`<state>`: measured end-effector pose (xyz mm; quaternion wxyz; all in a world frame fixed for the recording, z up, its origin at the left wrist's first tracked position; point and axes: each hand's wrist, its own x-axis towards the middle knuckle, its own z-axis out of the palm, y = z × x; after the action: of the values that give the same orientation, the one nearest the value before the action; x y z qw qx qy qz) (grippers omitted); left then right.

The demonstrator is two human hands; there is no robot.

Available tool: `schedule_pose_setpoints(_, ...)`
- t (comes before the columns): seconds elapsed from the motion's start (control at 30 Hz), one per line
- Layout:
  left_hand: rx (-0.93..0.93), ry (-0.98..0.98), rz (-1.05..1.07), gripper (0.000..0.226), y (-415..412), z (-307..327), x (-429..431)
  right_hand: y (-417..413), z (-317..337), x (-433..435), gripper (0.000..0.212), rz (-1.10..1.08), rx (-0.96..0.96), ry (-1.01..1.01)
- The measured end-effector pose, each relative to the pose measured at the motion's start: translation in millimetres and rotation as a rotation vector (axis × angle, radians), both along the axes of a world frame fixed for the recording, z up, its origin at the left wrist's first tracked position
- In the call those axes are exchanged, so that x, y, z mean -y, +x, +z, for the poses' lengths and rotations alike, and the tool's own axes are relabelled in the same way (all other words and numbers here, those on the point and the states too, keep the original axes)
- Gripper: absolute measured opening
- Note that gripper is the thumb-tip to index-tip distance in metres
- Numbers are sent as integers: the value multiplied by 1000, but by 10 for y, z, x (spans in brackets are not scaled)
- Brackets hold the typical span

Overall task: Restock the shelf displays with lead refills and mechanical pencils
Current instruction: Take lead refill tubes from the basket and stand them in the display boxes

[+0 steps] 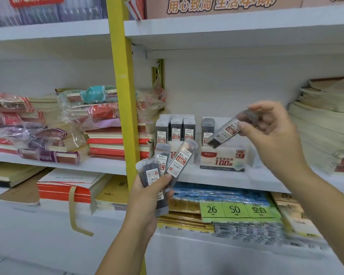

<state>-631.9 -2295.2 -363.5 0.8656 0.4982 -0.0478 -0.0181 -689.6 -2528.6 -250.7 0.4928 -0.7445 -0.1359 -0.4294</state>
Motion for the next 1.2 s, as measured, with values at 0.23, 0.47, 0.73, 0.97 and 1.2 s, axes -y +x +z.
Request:
schedule_pose_setpoints(0.23, 7, 34, -38, 37, 150, -15, 94, 632, 455, 91, 40, -198, -117, -419)
schedule_pose_setpoints(0.47, -25, 27, 2, 34, 254, -27, 80, 991, 323, 106, 36, -168, -338, -484)
schedule_pose_setpoints(0.73, -23, 40, -50, 27, 249, -25, 173, 965, 100, 88, 36, -358, -353, -648)
schedule_pose_setpoints(0.97, 22, 13, -86, 54, 177, 21, 218, 468, -92, -285, 23, 111, -482, -103)
schedule_pose_setpoints(1.2, 30, -5, -148, 63, 138, 50, 221, 455, 21, -243, 23, 97, -380, 56)
